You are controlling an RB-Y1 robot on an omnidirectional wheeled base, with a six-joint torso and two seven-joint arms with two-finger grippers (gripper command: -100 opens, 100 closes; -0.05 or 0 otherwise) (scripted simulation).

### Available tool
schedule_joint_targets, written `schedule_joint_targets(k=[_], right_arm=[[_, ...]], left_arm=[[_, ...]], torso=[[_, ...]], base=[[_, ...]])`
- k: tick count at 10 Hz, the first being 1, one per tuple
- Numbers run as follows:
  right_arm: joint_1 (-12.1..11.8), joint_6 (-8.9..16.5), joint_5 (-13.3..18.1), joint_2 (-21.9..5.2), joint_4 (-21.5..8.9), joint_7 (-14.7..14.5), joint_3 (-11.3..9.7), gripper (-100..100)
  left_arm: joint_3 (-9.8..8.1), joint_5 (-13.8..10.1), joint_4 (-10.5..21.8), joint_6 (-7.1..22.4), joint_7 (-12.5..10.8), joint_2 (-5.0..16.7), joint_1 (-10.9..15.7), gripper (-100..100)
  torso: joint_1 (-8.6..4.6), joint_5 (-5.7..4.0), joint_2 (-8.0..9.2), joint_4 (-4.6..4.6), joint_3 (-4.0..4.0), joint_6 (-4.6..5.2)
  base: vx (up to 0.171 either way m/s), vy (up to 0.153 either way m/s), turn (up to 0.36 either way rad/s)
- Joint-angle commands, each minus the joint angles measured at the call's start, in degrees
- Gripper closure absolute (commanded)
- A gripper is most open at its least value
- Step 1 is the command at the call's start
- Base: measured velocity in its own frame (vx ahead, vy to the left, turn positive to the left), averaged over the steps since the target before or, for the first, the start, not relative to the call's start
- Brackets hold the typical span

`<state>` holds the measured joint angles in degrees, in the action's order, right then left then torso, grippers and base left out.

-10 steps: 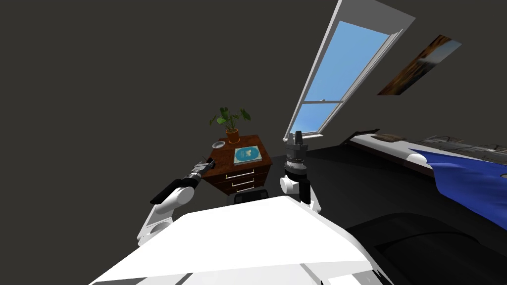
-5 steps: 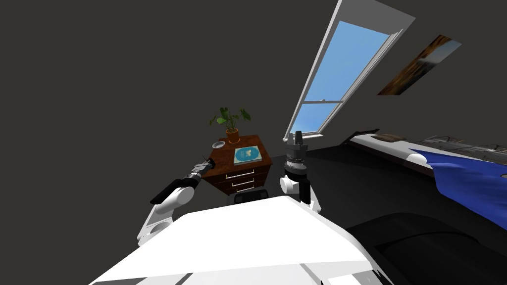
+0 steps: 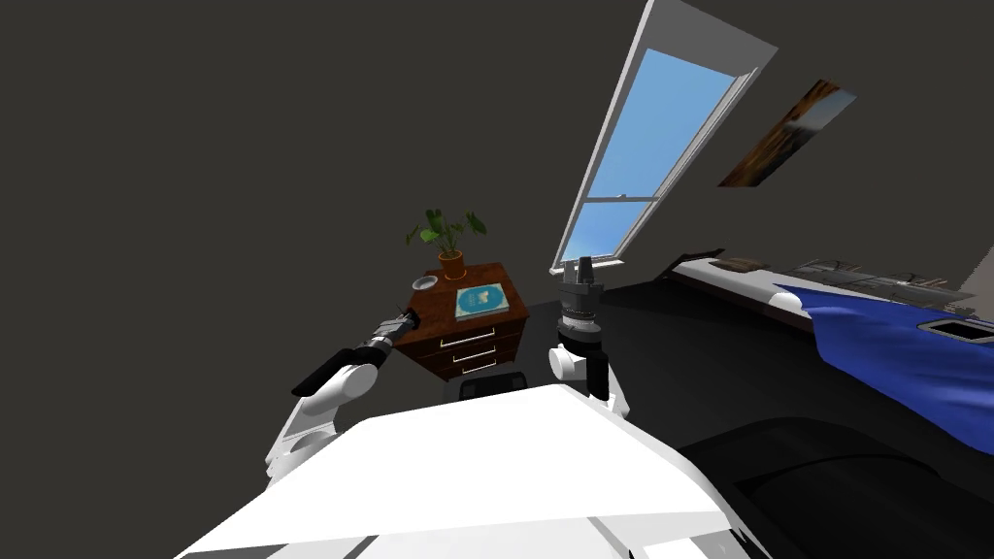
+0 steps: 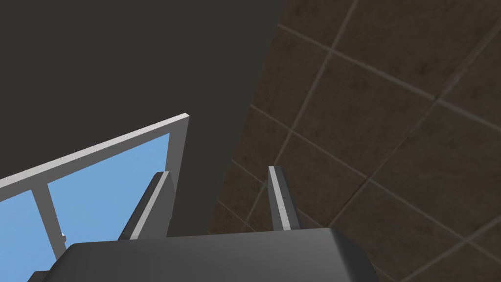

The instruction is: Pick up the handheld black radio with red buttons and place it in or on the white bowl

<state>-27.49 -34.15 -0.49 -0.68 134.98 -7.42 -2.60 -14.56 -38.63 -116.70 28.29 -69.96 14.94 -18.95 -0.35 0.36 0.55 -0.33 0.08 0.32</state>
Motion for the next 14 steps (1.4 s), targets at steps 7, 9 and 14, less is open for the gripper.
schedule_joint_targets(k=[7,9,14], right_arm=[[0.0,0.0,0.0,0.0,0.0,0.0,0.0,0],[0.0,0.0,0.0,0.0,0.0,0.0,0.0,0],[0.0,0.0,0.0,0.0,0.0,0.0,0.0,0]], left_arm=[[1.19,-11.0,10.4,1.5,-0.6,10.1,4.0,100],[1.31,-13.4,12.9,1.7,-0.6,12.1,4.9,100],[1.58,-20.3,20.3,2.1,-0.2,18.6,7.9,100]], torso=[[-0.28,0.92,-0.33,-1.10,-0.70,0.20],[-0.45,1.16,-0.57,-1.38,-0.95,0.40],[-0.48,1.48,-1.25,-1.73,-1.46,0.83]], base=[[-0.133,-0.037,-0.178],[-0.063,-0.048,-0.185],[-0.062,-0.052,-0.223]])
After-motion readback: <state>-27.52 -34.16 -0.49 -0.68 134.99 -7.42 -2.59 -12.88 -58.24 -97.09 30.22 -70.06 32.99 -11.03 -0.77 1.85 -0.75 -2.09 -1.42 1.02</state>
